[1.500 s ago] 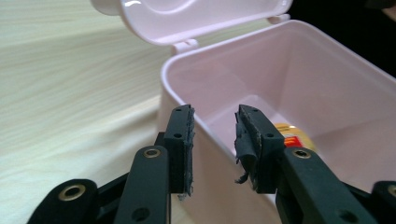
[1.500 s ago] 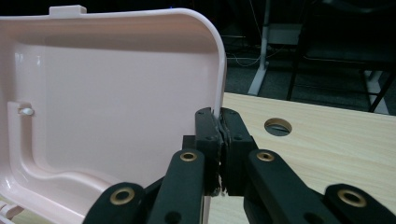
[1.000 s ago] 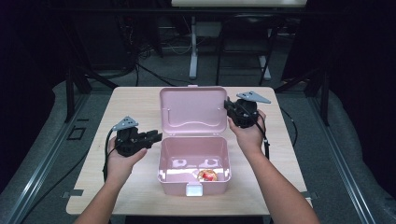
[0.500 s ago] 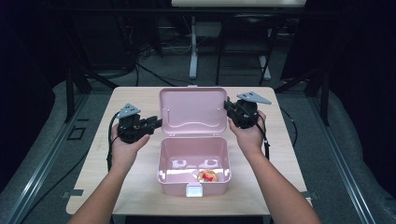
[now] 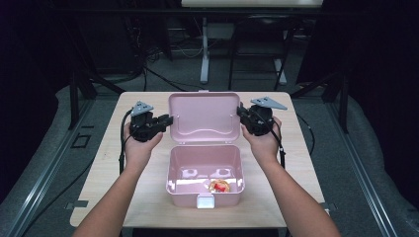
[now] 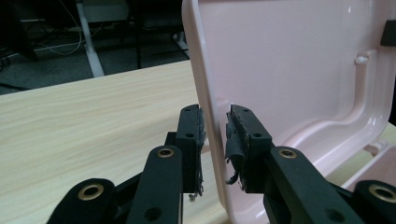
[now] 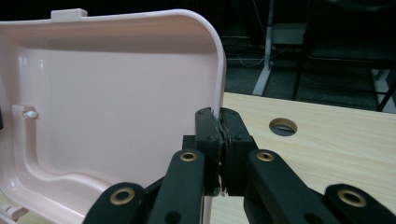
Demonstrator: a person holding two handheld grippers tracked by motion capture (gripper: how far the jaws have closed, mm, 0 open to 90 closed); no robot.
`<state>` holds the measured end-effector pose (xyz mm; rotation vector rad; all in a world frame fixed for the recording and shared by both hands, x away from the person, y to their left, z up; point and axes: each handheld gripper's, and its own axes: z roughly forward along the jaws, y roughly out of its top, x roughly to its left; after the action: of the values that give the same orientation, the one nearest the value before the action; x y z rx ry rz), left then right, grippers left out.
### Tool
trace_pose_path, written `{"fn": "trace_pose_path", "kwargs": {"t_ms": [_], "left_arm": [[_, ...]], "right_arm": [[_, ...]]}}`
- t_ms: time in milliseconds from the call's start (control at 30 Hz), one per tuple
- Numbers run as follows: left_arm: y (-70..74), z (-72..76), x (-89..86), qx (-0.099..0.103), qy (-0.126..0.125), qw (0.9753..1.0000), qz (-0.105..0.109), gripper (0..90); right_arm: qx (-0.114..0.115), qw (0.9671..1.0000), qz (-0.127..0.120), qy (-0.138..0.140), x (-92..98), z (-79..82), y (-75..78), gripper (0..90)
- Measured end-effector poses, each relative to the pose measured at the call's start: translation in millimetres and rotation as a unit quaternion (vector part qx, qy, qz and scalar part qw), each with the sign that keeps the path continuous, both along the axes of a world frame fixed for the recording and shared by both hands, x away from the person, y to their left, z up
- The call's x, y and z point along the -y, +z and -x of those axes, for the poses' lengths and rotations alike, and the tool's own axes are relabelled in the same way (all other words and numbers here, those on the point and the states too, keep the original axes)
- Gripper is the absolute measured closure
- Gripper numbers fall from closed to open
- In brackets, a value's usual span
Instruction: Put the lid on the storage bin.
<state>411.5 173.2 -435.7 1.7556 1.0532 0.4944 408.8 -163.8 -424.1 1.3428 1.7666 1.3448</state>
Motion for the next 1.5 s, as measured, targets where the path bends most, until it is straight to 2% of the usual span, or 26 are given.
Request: {"fn": "trace_pose_path", "kwargs": {"t_ms": [167,300,400,733,1100,1300,1500], "left_arm": [[4.2,-5.7,2.9,0.001,0.007,1.0,0.002,77.0],[5.2,-8.1,4.9,0.012,0.016,0.9998,0.001,79.2],[6.2,-10.9,4.2,0.009,0.019,0.9997,0.012,79.5],[9.0,-13.6,6.5,0.002,0.026,0.9995,0.014,80.4],[12.4,-12.1,4.4,0.003,0.016,0.9996,0.023,80.8],[17.4,-10.5,6.1,0.015,0.012,0.9996,0.018,81.0],[17.3,-6.9,4.0,0.021,0.008,0.9994,0.025,81.2]], "right_arm": [[0.0,1.0,-0.003,0.001,0.1,-0.3,-0.3,87.2],[0.0,1.0,-0.003,0.001,0.3,-0.1,-0.5,87.1],[-0.001,1.0,-0.005,0.002,0.6,0.1,-0.2,87.1],[-0.007,1.0,-0.005,-0.001,1.1,-0.4,0.2,86.9],[-0.006,1.0,0.0,-0.007,0.7,0.0,2.6,87.4],[0.004,0.9999,-0.001,-0.01,2.0,1.0,4.9,87.6],[0.016,0.9998,0.007,-0.004,2.1,5.1,6.1,87.2]]}}
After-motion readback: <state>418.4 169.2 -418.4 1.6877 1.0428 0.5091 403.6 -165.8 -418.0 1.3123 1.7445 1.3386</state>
